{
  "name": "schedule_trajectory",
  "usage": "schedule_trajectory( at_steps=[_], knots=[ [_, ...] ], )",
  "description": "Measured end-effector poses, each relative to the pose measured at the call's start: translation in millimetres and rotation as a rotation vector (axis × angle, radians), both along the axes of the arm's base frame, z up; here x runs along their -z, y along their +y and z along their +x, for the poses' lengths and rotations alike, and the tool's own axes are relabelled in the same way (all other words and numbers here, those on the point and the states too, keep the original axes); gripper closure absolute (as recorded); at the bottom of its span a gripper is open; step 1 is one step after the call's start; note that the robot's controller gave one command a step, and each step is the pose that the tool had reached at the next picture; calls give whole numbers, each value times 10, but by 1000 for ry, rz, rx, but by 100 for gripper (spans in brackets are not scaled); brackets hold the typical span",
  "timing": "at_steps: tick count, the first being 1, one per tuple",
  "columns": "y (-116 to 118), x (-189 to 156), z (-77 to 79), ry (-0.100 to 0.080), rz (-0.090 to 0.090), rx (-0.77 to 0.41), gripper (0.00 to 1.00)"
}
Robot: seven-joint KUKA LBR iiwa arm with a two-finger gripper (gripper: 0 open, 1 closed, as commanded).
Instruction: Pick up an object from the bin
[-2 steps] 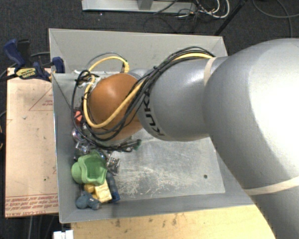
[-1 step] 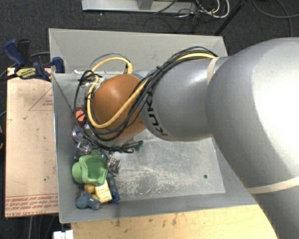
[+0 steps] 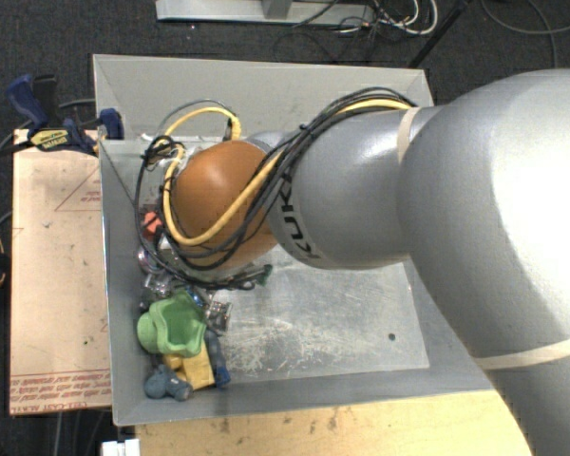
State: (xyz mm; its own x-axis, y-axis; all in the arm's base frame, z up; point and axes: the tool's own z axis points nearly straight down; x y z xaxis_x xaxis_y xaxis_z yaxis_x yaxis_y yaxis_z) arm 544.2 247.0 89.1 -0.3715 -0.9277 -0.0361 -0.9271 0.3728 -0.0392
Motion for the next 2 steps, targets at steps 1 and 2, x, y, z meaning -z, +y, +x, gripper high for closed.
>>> schedule_trajectory(
  at_steps=[1, 2],
  knots=[
    [-27, 86, -102, 36, -18, -9, 100],
    [41, -1249, -120, 41, -20, -224, 100]
  ],
)
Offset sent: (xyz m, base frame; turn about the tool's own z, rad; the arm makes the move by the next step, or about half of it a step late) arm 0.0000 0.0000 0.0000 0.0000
